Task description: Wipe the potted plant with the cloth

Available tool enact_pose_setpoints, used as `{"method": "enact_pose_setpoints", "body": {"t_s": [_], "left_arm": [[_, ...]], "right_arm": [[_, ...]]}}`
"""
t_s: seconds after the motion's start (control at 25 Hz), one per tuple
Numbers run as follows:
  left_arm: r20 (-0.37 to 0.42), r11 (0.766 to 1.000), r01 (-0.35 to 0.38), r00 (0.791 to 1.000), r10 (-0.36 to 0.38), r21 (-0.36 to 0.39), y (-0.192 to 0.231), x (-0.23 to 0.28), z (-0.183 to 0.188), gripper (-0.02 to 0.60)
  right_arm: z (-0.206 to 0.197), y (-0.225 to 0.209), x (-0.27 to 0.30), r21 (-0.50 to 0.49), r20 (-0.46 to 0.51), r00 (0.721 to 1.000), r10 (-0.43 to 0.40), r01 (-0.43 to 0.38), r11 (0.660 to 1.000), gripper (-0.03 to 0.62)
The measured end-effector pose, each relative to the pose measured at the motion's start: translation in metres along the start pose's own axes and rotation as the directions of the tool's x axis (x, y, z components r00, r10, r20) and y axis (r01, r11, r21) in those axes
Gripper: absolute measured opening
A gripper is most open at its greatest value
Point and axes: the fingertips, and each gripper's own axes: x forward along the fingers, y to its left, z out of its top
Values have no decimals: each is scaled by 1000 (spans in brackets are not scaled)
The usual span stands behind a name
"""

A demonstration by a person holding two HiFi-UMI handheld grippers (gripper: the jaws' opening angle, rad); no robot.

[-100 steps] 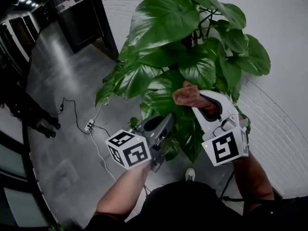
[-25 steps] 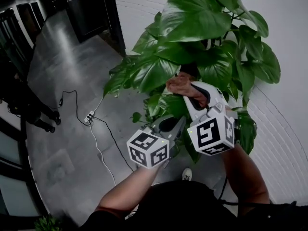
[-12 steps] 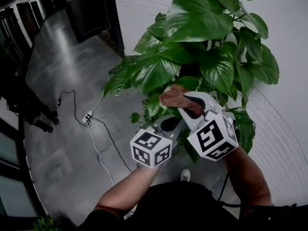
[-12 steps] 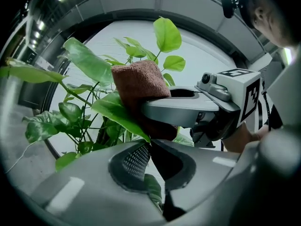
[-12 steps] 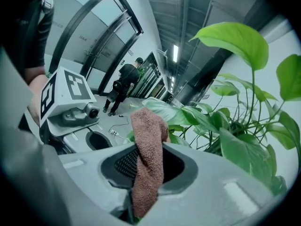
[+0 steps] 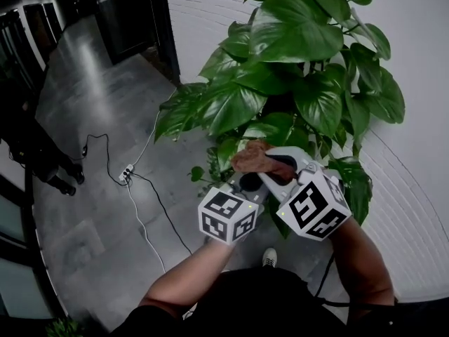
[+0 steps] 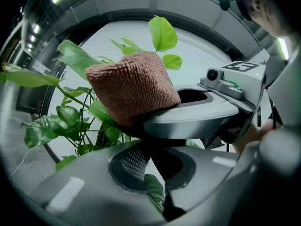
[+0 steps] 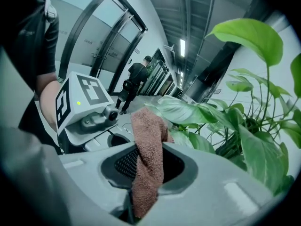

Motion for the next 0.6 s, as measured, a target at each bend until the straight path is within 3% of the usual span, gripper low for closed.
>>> {"method": "enact_pose_setpoints", "body": {"t_s": [0.2,0.36,0.6], "left_arm": [[-19,997,59,998,-58,47,-7,-5,-1,34],[-35,994,64,998,-61,90,-6,-21,1,67],[16,1000,3,1000,-4,26,16,-77,16,63]], "right_arm": [[4,8,-7,25,15,1000,14,-14,1000,69],[13,16,-14,31,47,999,-20,19,999,69],[51,30,-33,17,137,989,-62,60,998,69]]}}
